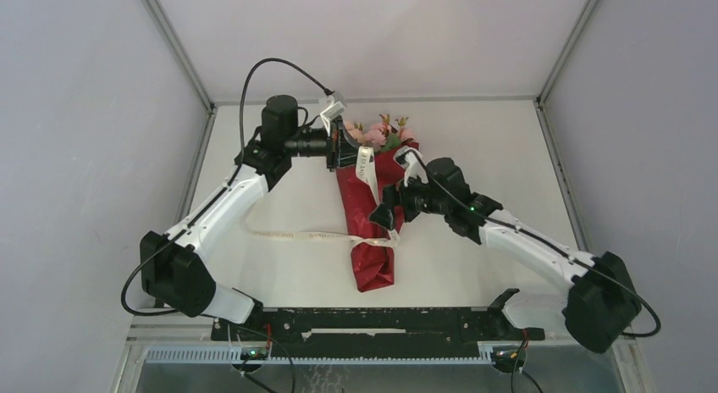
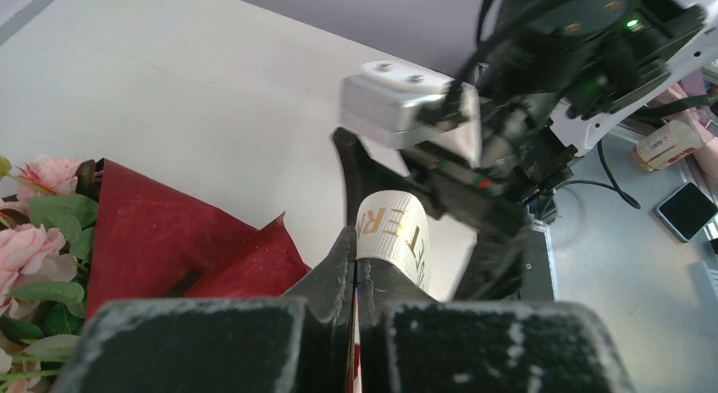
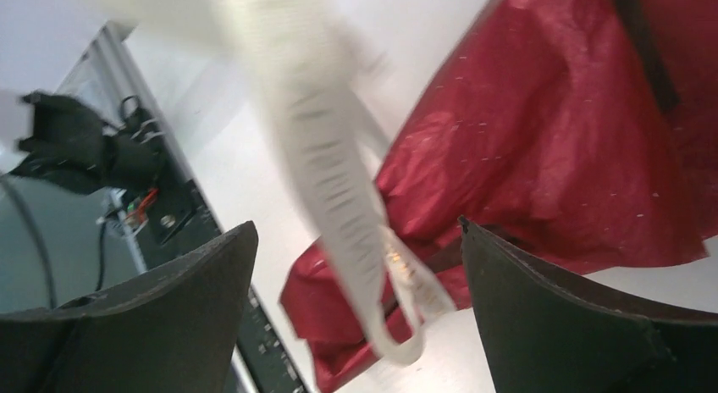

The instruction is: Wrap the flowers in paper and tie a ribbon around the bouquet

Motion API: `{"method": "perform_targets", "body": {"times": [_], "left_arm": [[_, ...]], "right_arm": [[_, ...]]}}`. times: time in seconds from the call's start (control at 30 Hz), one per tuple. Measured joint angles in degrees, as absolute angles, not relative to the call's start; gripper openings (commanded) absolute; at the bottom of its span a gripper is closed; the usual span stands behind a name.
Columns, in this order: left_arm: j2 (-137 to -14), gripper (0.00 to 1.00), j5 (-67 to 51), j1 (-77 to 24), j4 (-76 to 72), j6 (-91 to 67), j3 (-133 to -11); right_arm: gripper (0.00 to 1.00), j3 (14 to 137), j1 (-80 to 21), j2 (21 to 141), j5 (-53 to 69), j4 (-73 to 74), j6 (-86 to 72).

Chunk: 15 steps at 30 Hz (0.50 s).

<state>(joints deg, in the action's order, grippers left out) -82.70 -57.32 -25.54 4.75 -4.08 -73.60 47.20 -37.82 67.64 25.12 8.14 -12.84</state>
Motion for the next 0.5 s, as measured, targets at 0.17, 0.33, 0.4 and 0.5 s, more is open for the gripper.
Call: {"method": "perform_targets", "body": {"times": [0.17, 0.33, 0.4, 0.5], "left_arm": [[-82.04, 0.0, -56.97, -25.52, 7.99, -1.96, -73.6], [-80.79, 0.71, -57.08, -24.08, 15.31, 4.6, -73.67], [-80.66, 0.73, -56.64, -22.11, 24.08, 12.21, -74.02], [-80.77, 0.8, -50.48, -19.31, 37.08, 28.01, -73.47]], "right_arm": [[0.08, 47.18, -37.17, 76.03, 22.41, 2.68, -12.29], [0.0, 47.16, -36.05, 78.41, 22.76, 0.21, -14.41], [0.0, 47.16, -35.03, 78.41, 22.98, -0.58, -15.16], [0.0, 47.16, -33.78, 78.43, 23.27, -1.19, -16.23]]}}
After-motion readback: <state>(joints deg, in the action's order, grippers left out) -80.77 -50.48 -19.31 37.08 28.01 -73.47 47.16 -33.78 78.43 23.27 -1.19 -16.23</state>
